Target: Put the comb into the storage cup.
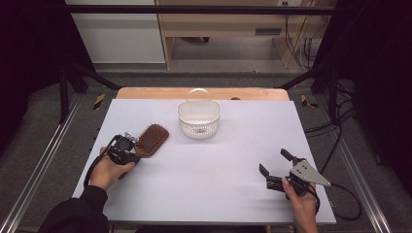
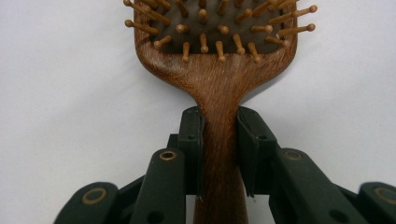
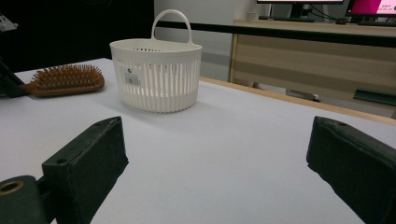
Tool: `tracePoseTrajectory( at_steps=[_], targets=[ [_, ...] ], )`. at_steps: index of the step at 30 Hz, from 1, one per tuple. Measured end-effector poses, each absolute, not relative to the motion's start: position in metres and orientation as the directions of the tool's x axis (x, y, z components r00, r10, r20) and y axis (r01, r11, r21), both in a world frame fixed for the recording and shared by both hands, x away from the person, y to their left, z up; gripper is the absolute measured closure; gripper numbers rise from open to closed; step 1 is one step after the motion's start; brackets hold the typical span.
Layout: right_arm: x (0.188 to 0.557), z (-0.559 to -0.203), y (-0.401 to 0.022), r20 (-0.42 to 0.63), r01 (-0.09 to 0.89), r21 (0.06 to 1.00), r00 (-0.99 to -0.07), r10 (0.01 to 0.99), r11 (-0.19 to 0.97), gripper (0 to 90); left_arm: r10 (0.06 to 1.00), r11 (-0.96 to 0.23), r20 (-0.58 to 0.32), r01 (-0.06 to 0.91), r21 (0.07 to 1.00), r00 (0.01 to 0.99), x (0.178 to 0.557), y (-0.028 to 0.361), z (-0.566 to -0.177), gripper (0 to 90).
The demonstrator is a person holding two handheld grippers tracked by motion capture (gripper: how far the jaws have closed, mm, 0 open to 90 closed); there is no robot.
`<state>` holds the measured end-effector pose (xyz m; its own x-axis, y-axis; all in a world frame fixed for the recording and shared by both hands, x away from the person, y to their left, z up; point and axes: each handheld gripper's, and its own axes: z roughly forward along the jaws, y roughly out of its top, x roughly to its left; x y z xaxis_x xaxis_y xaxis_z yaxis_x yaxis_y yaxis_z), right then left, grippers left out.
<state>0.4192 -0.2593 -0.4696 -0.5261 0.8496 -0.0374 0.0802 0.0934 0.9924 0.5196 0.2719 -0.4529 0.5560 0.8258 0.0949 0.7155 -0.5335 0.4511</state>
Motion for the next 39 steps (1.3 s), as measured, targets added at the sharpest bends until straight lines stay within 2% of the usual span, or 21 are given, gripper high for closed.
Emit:
tracePoseTrajectory(
  at_steps=[7, 15, 26, 33, 39],
  targets=[
    [0.419, -0.469, -0.259, -0.039, 0.078, 0.992, -0.526, 0.849, 0.095, 5.1, 0.826, -0.529, 0.116, 0.687, 0.499, 0.551, 0.514, 0.273, -0.451, 72.3],
    [0.419, -0.47, -0.259, -0.04, 0.082, 0.992, -0.528, 0.848, 0.098, 5.0, 0.834, -0.484, 0.118, 0.612, 0.626, 0.539, 0.501, 0.28, -0.434, 72.3],
    [0.42, -0.471, -0.255, -0.036, 0.089, 0.991, -0.535, 0.844, 0.098, 4.5, 0.851, -0.428, 0.149, 0.499, 0.754, 0.504, 0.468, 0.267, -0.428, 72.3],
    [0.418, -0.47, -0.256, 0.0, 0.107, 0.992, -0.549, 0.836, 0.071, 4.3, 0.834, -0.425, 0.173, 0.41, 0.807, 0.524, 0.457, 0.253, -0.426, 72.3],
    [0.419, -0.468, -0.249, 0.031, 0.11, 0.993, -0.572, 0.819, 0.04, 4.2, 0.814, -0.381, 0.14, 0.337, 0.861, 0.564, 0.453, 0.239, -0.429, 72.3]
  ],
)
